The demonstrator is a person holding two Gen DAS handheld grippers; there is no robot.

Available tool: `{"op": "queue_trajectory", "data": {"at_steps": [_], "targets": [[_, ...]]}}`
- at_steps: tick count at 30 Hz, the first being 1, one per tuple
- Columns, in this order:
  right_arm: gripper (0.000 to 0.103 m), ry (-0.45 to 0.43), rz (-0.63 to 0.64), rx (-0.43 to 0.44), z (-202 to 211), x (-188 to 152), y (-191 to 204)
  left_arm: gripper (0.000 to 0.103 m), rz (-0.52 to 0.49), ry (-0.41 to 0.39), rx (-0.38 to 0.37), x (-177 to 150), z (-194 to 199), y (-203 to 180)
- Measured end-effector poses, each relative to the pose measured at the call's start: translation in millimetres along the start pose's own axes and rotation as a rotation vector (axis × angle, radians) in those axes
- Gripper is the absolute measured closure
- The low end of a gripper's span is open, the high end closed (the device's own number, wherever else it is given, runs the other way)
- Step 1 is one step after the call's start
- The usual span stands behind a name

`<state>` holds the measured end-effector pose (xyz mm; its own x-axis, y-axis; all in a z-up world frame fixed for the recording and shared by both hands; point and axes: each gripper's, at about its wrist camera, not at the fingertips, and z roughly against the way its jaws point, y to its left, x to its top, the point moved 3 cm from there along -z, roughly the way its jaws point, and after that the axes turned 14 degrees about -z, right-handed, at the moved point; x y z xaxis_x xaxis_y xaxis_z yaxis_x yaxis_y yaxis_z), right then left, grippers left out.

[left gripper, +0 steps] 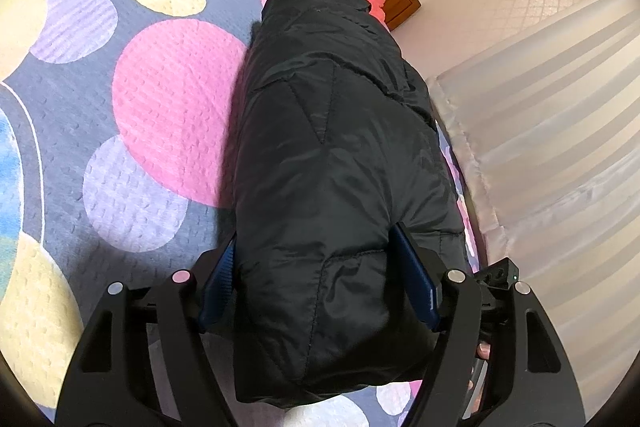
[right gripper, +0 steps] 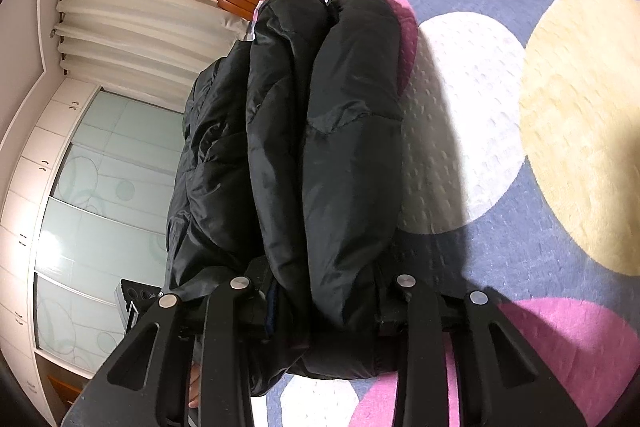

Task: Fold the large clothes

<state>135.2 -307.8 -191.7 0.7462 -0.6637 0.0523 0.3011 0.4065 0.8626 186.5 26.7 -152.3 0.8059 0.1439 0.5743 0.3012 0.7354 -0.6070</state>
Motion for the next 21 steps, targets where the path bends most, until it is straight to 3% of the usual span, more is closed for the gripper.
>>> {"op": "queue_trajectory", "data": {"at_steps": [9,13,21], "targets": [[0.049,-0.023,0.014,-0.023,7.5,-2.4,3.2,0.021,0.017,0.021,0.006,2.6,8.1,5.5],[0.043,-0.046,0.028,-0.034,21.5,0.0,6.9,0.021,0.022,-0.010,0.002,8.5,22.6,10.4],[0.037,-0.101,0.060,-0.053,20.7,40.3,30.7,0.020,0.021,-0.018,0.013,44.0,10.6,14.5]]}}
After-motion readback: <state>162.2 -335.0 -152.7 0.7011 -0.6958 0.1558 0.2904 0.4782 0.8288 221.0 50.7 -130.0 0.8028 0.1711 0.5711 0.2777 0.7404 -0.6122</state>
